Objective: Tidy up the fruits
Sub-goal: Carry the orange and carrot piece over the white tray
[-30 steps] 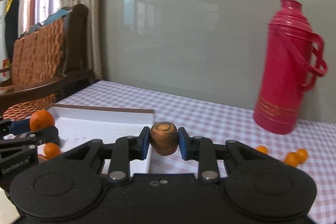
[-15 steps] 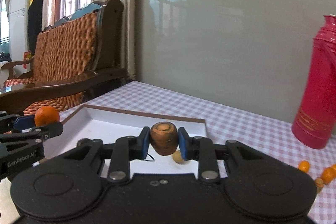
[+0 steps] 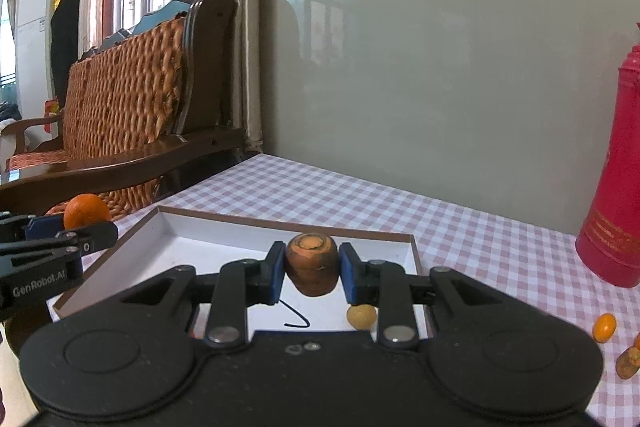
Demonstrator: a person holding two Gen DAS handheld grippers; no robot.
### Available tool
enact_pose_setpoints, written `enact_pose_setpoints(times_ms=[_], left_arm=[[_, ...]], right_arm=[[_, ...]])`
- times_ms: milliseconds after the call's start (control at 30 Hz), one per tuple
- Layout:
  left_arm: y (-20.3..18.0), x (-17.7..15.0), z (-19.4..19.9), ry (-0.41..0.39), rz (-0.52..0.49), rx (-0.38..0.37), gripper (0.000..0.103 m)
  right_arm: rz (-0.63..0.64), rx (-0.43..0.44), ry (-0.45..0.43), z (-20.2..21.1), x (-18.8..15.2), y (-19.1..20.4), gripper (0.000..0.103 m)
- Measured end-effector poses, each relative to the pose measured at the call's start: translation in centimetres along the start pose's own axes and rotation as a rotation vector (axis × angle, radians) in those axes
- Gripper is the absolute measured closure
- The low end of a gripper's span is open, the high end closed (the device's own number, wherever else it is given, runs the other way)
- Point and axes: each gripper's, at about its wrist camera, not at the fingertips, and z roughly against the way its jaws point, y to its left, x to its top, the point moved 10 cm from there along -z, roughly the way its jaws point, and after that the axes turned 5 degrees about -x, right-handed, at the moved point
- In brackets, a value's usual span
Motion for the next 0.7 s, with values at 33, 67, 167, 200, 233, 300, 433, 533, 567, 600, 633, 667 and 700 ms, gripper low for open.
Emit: enact_pose_setpoints(times_ms=[33,67,167,200,233,300,433,533,567,600,633,667,700], left_arm=[[0.0,-0.1,-0.2,0.005,0.000,-0.001,0.066],[0.1,-0.1,-0.4,0.007,0.002,0.001,0.066],[0.4,-0.1,-0.9,0.011,0.003,0.007,0.066],[0.6,-0.1,-1.0,0.011,0.005,0.009,0.066],[0.6,-0.1,-1.2,0.011,0.003,0.012,0.066],[0.9,-0.1,-1.7,0.017,0.004,0.015,0.066],[1.2,-0.1,-2.7,0.027,0.006,0.025,0.066],[1.4,0.1,-3.4,0.029,0.008,0.029,0.066],[1.4,0.2,-3.6,0.029,0.009,0.031,0.066],[1.4,0.2,-3.8,0.029,0.008,0.032,0.066],[1.4,0.3,-4.0,0.031,0.009,0.033,0.066],[1.4,0.2,-4.2,0.035,0.010,0.030,0.066],[1.4,0.2,-4.4,0.039,0.011,0.030,0.066]], right_arm=[[0.002,-0.002,-0.001,-0.1,0.0,0.0,0.083],[0.003,-0.003,-0.002,-0.3,0.1,0.1,0.083],[0.004,-0.004,-0.001,-0.7,0.2,0.0,0.083],[0.006,-0.004,0.000,-0.8,0.2,-0.1,0.083],[0.008,-0.006,0.001,-1.1,0.2,-0.1,0.083],[0.012,-0.010,0.003,-1.4,0.3,-0.4,0.083],[0.013,-0.015,0.008,-2.3,0.5,-0.8,0.083],[0.009,-0.018,0.010,-2.7,0.6,-1.1,0.083],[0.009,-0.018,0.011,-2.9,0.5,-1.2,0.083],[0.011,-0.018,0.014,-3.1,0.5,-1.2,0.083],[0.012,-0.018,0.016,-3.3,0.5,-1.2,0.083],[0.014,-0.018,0.017,-3.4,0.6,-1.2,0.083],[0.016,-0.018,0.020,-3.6,0.6,-1.3,0.083]])
